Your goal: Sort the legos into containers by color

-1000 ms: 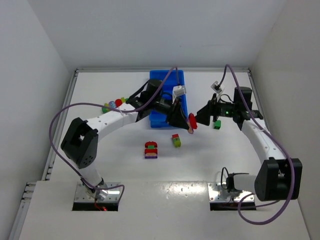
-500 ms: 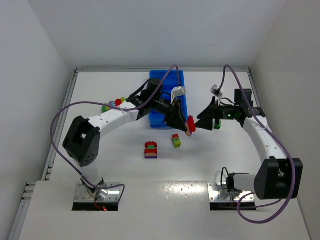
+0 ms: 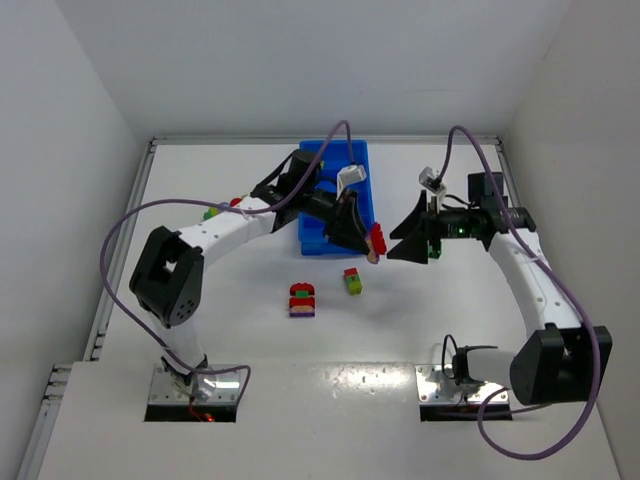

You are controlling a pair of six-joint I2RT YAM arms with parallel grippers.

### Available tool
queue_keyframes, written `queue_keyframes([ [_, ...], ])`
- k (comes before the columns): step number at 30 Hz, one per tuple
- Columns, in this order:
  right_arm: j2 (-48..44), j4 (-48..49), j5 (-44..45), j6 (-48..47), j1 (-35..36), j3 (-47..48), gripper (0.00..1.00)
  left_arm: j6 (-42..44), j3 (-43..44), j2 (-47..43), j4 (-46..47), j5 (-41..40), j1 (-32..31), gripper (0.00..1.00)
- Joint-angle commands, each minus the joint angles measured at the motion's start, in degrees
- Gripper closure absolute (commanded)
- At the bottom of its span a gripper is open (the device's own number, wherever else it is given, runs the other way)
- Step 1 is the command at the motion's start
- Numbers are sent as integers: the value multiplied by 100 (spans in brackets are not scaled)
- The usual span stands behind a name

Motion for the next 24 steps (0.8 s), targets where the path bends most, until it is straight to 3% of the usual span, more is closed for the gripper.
queue_keyframes([
  [1,279,-134,-456,-272,142,394,27,175,371,132,82,314,-127,87],
  [9,781,-240,-641,-272,415,780,35,228,442,193,81,385,-260,87],
  [15,1001,-92,-808,-63,643,895,60,281,442,193,20,332,-260,87],
  [20,1001,94,-887,237,643,895,97,395,382,193,-42,201,-260,87],
  [24,896,94,-940,359,565,895,100,588,14,-61,-94,8,-207,87],
])
